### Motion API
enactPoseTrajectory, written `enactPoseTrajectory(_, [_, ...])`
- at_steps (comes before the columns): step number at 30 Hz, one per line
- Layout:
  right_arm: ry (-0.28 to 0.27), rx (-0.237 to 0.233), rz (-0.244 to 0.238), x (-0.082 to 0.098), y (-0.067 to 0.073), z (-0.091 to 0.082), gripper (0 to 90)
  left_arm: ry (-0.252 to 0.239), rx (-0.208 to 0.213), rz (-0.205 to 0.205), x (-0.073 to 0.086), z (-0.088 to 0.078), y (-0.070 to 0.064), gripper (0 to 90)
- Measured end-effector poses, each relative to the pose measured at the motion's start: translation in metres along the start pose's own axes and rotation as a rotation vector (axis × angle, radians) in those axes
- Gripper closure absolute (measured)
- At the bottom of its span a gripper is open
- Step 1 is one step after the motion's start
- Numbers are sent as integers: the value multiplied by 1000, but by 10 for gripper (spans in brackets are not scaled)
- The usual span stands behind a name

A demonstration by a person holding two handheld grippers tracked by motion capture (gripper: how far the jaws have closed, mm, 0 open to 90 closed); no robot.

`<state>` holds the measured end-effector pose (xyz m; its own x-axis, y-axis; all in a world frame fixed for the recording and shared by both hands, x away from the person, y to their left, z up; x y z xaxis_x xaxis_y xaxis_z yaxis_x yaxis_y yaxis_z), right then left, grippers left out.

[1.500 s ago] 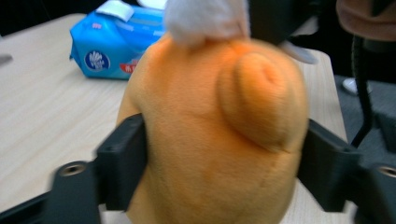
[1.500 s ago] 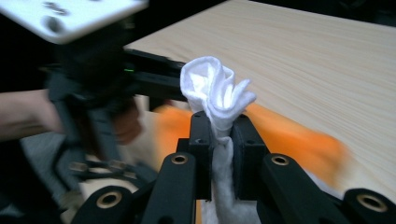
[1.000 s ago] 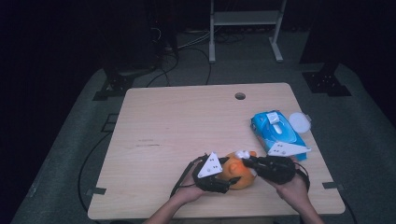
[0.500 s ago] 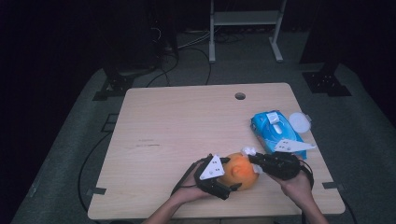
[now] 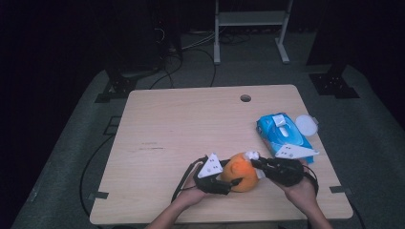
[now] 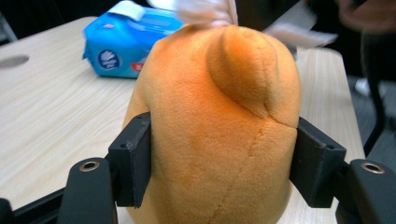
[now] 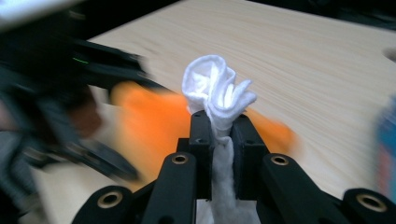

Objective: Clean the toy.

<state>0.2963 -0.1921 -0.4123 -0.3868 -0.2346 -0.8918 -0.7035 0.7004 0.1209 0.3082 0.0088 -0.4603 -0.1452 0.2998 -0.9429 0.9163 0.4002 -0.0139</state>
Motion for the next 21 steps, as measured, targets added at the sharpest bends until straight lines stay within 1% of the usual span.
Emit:
enactPoseTrajectory(1, [9,12,40,7,-11,0,801,-13,7,-64,1,-1,7,321])
enactPoseTrajectory(2, [9,12,40,7,-11,0,801,-13,7,-64,1,-1,7,316])
enactPoseTrajectory(3, [5,0,44,7,-9,0,802,-20,10,-105,1,0,11,307])
enactPoseTrajectory(4, [5,0,44,7,-9,0,802,-20,10,-105,1,0,11,301])
enactPoseTrajectory(5, [-4,-40,19,4,5,2,802,-19,1,-129,2,0,13,295])
enactPoseTrajectory(6, [-5,-56,5,2,11,3,801,-19,1,-129,2,0,13,294])
enactPoseTrajectory(7, [-5,-56,5,2,11,3,801,-24,-1,-148,3,-1,14,294])
enactPoseTrajectory(8, [-4,-70,-24,0,19,5,800,-29,1,-163,4,-2,15,296])
enactPoseTrajectory(9, [-5,-72,-44,-1,23,7,799,-32,6,-175,4,-3,17,301])
enactPoseTrajectory(10, [-10,-62,-63,-1,24,7,799,-38,7,-191,5,-4,18,307])
enactPoseTrajectory(11, [-4,-38,-68,0,17,7,798,-38,9,-203,5,-5,20,313])
enactPoseTrajectory(12, [-4,-38,-68,0,17,7,798,-38,9,-203,5,-5,20,313])
enactPoseTrajectory(13, [-4,-18,-66,1,11,7,798,-40,15,-214,5,-5,21,313])
enactPoseTrajectory(14, [2,10,-40,5,1,6,799,-43,23,-216,5,-5,21,312])
enactPoseTrajectory(15, [14,36,9,12,-13,5,799,-43,24,-207,5,-5,21,304])
enactPoseTrajectory(16, [14,36,9,12,-13,5,799,-43,24,-207,5,-5,21,300])
enactPoseTrajectory(17, [23,47,27,16,-20,5,799,-46,25,-195,4,-3,18,289])
enactPoseTrajectory(18, [23,47,27,16,-20,5,799,-46,25,-195,4,-3,18,274])
enactPoseTrajectory(19, [25,46,30,16,-20,5,800,-39,28,-167,4,-2,16,274])
enactPoseTrajectory(20, [28,43,27,15,-18,6,801,-24,29,-143,3,0,13,226])
enactPoseTrajectory(21, [30,32,7,13,-11,6,801,-2,19,-114,3,2,11,136])
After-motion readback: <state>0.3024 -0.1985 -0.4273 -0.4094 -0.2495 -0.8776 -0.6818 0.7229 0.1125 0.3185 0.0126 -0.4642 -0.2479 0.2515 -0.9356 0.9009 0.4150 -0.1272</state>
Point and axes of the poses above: each handheld gripper's, and its own axes: z roughly forward along the jaws, x roughly out of its underside, y roughly to its left, the point moved 4 cm from there along z, roughly forward along the jaws, and after that the axes turned 3 degrees about -y, right-handed, at the moved point
